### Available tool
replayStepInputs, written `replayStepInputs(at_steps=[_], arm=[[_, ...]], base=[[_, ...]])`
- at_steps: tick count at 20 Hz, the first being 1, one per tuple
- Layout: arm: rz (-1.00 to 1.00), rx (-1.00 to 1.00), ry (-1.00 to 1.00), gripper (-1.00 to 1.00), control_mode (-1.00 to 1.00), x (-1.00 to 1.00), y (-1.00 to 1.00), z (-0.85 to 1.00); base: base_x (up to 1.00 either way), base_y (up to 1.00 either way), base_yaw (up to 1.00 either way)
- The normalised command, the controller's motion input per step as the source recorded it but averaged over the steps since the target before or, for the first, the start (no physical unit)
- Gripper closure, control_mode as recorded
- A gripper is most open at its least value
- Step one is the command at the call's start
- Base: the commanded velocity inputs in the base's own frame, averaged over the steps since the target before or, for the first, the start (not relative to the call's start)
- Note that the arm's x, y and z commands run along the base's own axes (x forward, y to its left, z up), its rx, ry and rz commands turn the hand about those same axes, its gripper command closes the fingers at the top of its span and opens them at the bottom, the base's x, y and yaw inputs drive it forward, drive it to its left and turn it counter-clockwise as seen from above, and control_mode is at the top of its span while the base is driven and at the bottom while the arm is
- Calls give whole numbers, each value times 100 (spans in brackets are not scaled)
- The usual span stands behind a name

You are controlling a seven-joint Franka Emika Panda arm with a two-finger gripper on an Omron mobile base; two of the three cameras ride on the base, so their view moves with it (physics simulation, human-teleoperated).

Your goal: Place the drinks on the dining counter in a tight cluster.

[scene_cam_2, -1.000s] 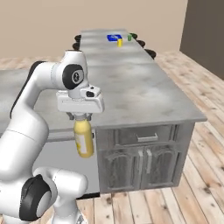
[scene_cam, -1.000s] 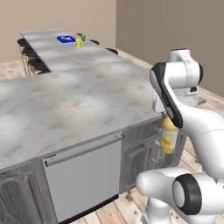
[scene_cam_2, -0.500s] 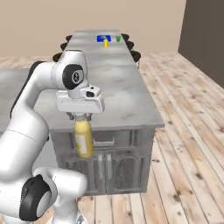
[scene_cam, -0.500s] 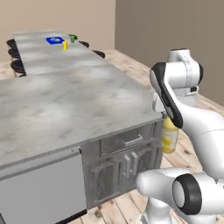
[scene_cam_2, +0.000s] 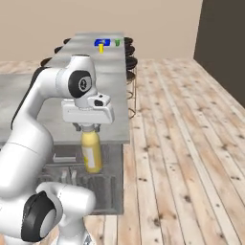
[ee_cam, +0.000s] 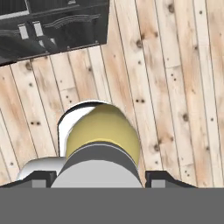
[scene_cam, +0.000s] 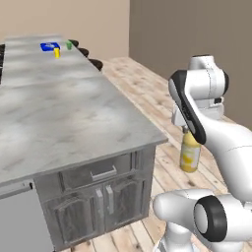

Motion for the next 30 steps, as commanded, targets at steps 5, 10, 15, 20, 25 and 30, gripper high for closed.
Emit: replayStepInputs(at_steps=[5,10,15,20,25,30], arm=[[0,0,0,100,100,0,0,0],[0,0,0,100,100,0,0,0],[0,0,0,100,100,0,0,0],[0,0,0,100,100,0,0,0],[0,0,0,100,100,0,0,0],[0,0,0,100,100,0,0,0]], base=[[61,-100,24],[59,-100,33],[70,-100,35],[76,-100,35],[72,-100,37],[82,-100,54]])
